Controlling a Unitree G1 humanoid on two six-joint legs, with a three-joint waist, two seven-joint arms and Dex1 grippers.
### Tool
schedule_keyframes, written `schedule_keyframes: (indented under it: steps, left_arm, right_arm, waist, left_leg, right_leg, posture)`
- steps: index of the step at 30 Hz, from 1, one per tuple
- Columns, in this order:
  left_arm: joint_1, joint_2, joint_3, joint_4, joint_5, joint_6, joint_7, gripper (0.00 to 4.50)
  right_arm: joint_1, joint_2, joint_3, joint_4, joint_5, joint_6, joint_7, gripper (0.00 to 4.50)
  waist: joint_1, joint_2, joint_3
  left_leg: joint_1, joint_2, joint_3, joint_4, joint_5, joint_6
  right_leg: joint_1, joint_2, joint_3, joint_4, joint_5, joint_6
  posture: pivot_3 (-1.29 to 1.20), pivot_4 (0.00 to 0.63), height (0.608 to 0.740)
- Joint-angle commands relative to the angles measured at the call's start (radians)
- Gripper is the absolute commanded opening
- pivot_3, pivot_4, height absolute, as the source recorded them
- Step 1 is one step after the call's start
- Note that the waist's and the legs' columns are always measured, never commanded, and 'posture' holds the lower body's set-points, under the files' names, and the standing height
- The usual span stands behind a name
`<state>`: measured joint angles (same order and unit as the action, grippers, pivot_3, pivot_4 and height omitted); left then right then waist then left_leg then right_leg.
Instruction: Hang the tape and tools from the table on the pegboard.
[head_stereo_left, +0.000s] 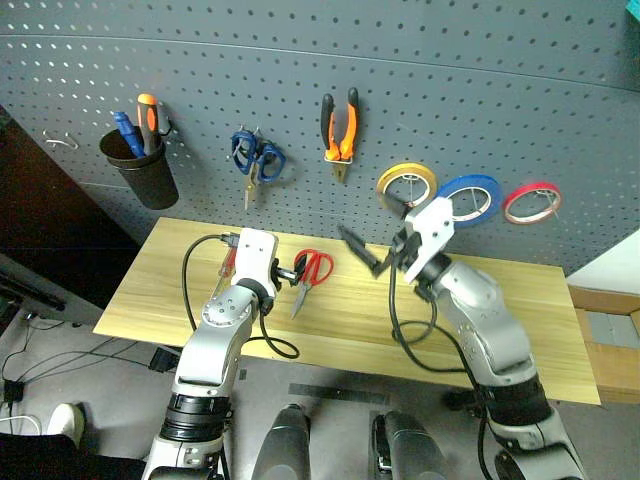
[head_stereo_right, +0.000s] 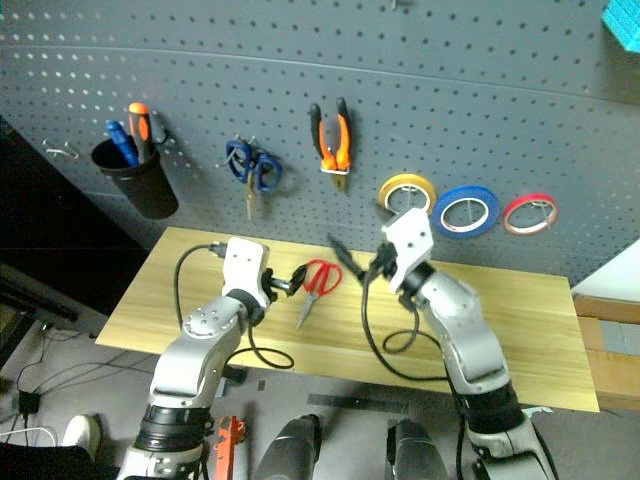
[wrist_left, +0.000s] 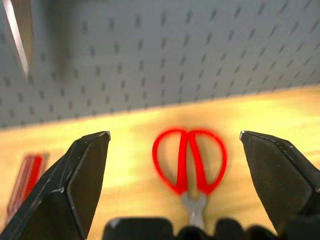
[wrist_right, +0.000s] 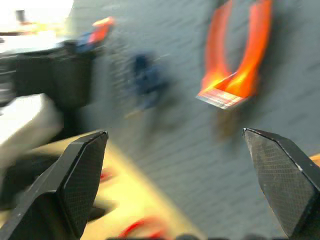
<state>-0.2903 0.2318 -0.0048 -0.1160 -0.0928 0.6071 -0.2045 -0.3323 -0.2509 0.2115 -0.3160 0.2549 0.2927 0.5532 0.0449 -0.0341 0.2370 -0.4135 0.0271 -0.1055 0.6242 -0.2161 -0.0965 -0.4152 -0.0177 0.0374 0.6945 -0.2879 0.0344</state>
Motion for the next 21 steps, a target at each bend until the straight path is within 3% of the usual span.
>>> schedule_keyframes:
  steps: [1, 6, 11, 20, 21]
  left_arm:
    - [0.002, -0.01, -0.001, 0.083, 0.008, 0.009, 0.009, 4.5]
    - [-0.013, -0.017, -0.047, 0.201, 0.038, 0.013, -0.001, 4.5]
    - [-0.017, -0.041, -0.066, 0.295, 0.012, 0.009, -0.058, 4.5]
    - [-0.06, 0.012, -0.132, 0.396, 0.104, -0.009, -0.062, 4.5]
    - [-0.065, 0.016, -0.138, 0.402, 0.11, -0.01, -0.063, 4.12]
  right_arm:
    - [0.079, -0.106, 0.071, -0.063, 0.037, -0.019, 0.184, 4.47]
    - [0.11, -0.151, 0.107, -0.06, 0.075, -0.042, 0.3, 4.47]
    - [0.087, -0.131, 0.149, -0.036, 0.049, -0.044, 0.329, 4.47]
    - [0.096, -0.145, 0.207, 0.076, -0.039, -0.141, 0.368, 4.47]
    - [0.094, -0.145, 0.205, 0.092, -0.048, -0.151, 0.365, 4.5]
  waist:
    - [-0.009, 0.0, 0.0]
    - [-0.022, 0.0, 0.001]
    - [-0.026, 0.001, 0.001]
    - [-0.027, 0.002, 0.01]
    - [-0.027, 0.002, 0.01]
  left_leg:
    - [0.003, 0.0, 0.0, 0.0, 0.0, 0.0]
    - [0.008, 0.0, -0.001, -0.001, -0.001, 0.001]
    - [0.009, 0.001, -0.001, -0.001, -0.001, 0.001]
    - [0.009, 0.001, 0.0, -0.001, -0.001, 0.001]
    - [0.008, 0.0, 0.0, -0.001, -0.001, 0.001]
  right_leg:
    - [0.004, 0.0, 0.0, -0.001, 0.0, 0.0]
    - [0.011, 0.0, -0.001, -0.008, 0.0, 0.002]
    - [0.011, 0.001, 0.0, -0.008, 0.0, 0.003]
    - [0.012, 0.001, 0.0, -0.009, 0.0, 0.003]
    - [0.012, 0.001, 0.0, -0.009, 0.0, 0.003]
  posture:
    - [0.14, 0.222, 0.74]
    - [0.13, 0.236, 0.74]
    - [0.12, 0.253, 0.74]
    - [0.1, 0.263, 0.74]
    - [0.1, 0.262, 0.74]
